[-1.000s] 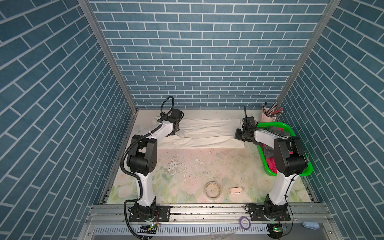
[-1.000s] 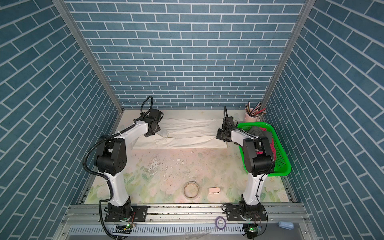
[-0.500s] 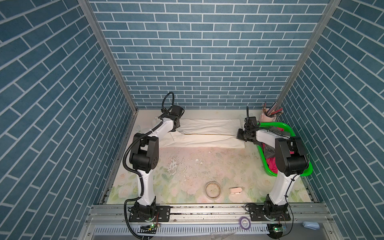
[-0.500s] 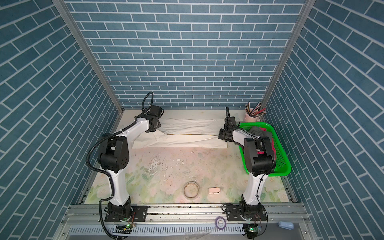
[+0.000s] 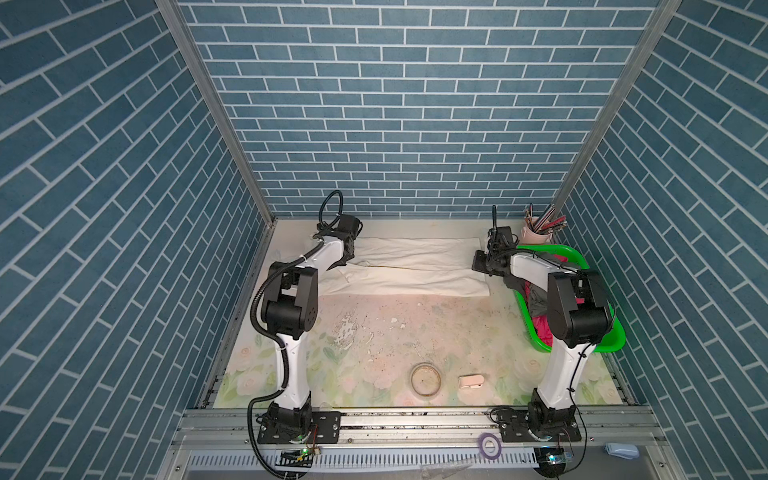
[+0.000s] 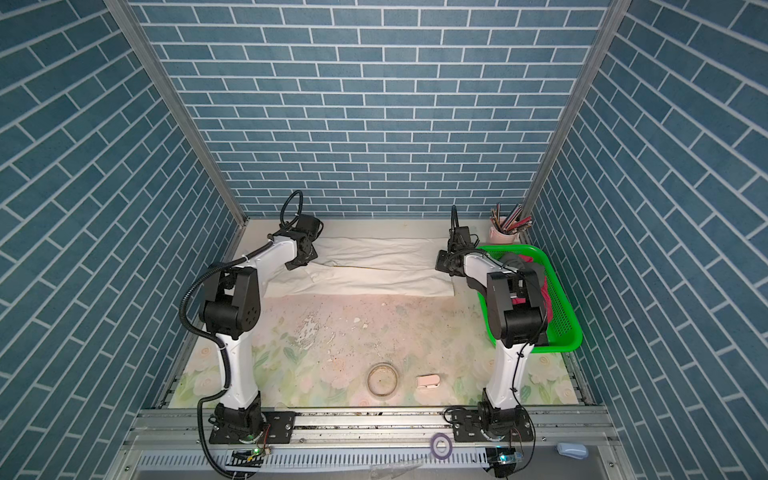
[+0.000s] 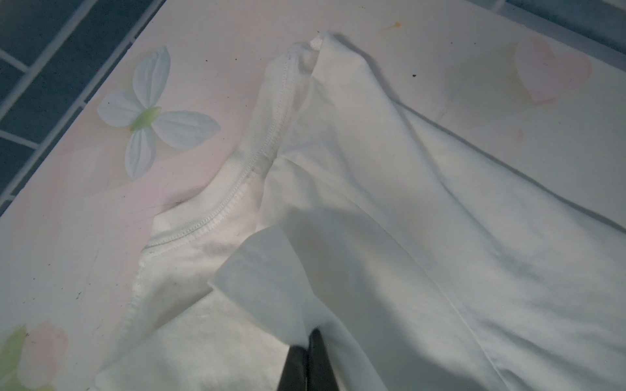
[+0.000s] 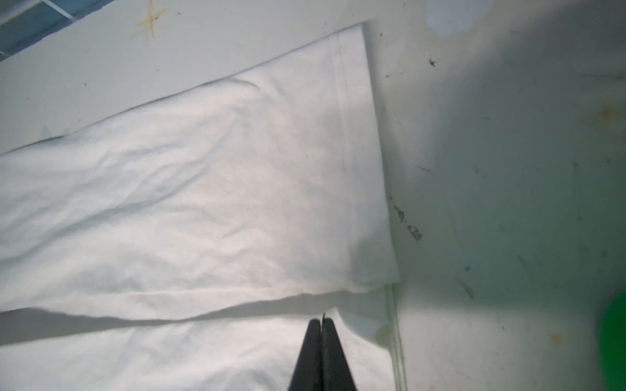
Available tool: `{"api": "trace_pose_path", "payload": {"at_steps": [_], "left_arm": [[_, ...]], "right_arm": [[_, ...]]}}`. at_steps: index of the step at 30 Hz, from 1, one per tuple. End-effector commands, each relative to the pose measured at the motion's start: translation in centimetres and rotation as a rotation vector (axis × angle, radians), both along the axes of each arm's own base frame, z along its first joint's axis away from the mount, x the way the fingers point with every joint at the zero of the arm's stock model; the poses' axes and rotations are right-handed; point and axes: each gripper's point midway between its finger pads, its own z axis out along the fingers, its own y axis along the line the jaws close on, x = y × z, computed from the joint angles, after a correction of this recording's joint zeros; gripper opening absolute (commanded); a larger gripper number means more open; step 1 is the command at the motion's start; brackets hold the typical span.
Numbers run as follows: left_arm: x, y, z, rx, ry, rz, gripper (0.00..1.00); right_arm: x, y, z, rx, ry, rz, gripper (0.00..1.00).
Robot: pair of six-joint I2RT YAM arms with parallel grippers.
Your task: Fold and stack the t-shirts
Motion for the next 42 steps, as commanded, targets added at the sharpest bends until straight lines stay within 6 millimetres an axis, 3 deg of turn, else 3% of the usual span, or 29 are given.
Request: {"api": "trace_pose_path", "payload": {"at_steps": [1,6,7,11,12,15,18,20,22,24,30,34,39,42], "left_arm": [[0.7,0.2,0.8,0.004,-0.015,0.005,0.00],[1.3,-0.2,0.4,-0.004,-0.002,-0.022,0.00],[1.5,-0.3,0.3,-0.009,0.003,-0.033,0.04],[2.7,0.0,2.0,-0.010,-0.015,-0.070,0.81],[3.1,0.1,3.0,-0.012,-0.028,-0.086,0.87],[3.9,-1.1,6.2,-0.108,-0.088,-0.176,0.87],[2.3,-5.0,9.0,-0.300,-0.173,-0.343,0.87],[0.0,-6.6,9.0,-0.445,-0.223,-0.390,0.87],[-2.2,-7.0,7.7,-0.614,-0.236,-0.385,0.87],[-4.2,-6.5,5.6,-0.747,-0.206,-0.354,0.87],[-8.3,-1.8,0.0,-0.787,-0.113,-0.222,0.87],[-8.4,1.4,-1.4,-0.815,-0.134,-0.127,0.87],[-7.2,2.9,-2.3,-0.821,-0.162,-0.066,0.87],[-6.5,3.7,-2.7,-0.836,-0.166,-0.039,0.87]], "right_arm": [[0.0,-0.3,-0.7,-0.023,0.023,0.013,0.06],[-0.1,0.3,0.3,0.008,0.011,0.028,0.15],[-0.2,0.5,0.7,0.013,0.004,0.033,0.18],[-0.5,1.8,3.2,0.042,-0.043,0.069,0.28],[-0.8,2.4,3.8,0.053,-0.052,0.080,0.31],[-2.3,4.9,5.2,0.085,-0.079,0.144,0.40],[-4.3,7.9,6.1,0.111,-0.104,0.224,0.53],[-5.4,9.7,6.4,0.140,-0.120,0.267,0.62],[-6.1,11.0,6.6,0.185,-0.120,0.281,0.68],[-6.6,13.0,7.2,0.248,-0.138,0.310,0.78],[-8.1,20.4,7.8,0.310,-0.202,0.400,0.86],[-8.8,25.7,6.8,0.201,-0.269,0.537,0.86],[-9.4,32.0,5.7,0.000,-0.422,0.724,0.88],[-9.2,34.7,5.1,-0.082,-0.498,0.784,0.87]]}}
